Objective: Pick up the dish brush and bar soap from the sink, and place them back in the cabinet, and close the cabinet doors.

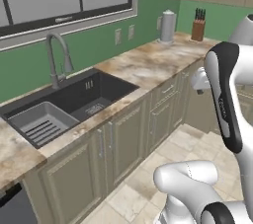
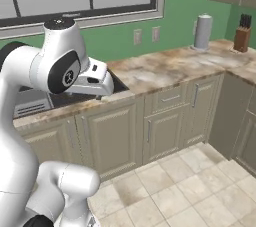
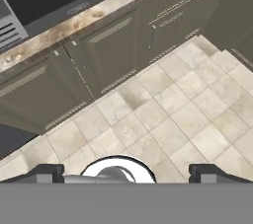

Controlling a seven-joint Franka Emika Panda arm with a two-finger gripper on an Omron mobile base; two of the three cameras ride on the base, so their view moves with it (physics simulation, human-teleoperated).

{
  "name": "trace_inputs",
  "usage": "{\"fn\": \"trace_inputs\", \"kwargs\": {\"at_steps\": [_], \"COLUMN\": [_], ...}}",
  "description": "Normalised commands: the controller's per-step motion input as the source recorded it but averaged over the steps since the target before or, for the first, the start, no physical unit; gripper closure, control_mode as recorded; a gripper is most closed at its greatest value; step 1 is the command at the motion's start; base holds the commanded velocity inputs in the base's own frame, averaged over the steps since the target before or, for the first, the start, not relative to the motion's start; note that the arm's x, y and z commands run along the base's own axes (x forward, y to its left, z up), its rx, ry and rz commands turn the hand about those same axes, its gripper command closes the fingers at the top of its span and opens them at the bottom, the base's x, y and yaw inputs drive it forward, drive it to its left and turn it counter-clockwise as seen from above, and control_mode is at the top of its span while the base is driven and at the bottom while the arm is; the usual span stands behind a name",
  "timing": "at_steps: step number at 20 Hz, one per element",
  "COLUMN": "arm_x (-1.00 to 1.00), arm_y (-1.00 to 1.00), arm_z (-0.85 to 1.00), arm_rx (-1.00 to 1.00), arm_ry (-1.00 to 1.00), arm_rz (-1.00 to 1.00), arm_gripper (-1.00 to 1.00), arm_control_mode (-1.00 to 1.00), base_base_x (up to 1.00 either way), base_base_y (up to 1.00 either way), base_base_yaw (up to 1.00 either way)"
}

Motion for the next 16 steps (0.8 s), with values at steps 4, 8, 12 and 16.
{"fn": "trace_inputs", "kwargs": {"at_steps": [4, 8, 12, 16], "arm_x": [0.0, 0.0, 0.0, 0.0], "arm_y": [0.0, 0.0, 0.0, 0.0], "arm_z": [0.0, 0.0, 0.0, 0.0], "arm_rx": [0.0, 0.0, 0.0, 0.0], "arm_ry": [0.0, 0.0, 0.0, 0.0], "arm_rz": [0.0, 0.0, 0.0, 0.0], "arm_gripper": [-1.0, -1.0, -1.0, -1.0], "arm_control_mode": [1.0, 1.0, 1.0, 1.0], "base_base_x": [0.36, 0.31, 0.41, 0.42], "base_base_y": [0.0, -0.05, -0.09, -0.08], "base_base_yaw": [0.31, 0.28, 0.3, 0.31]}}
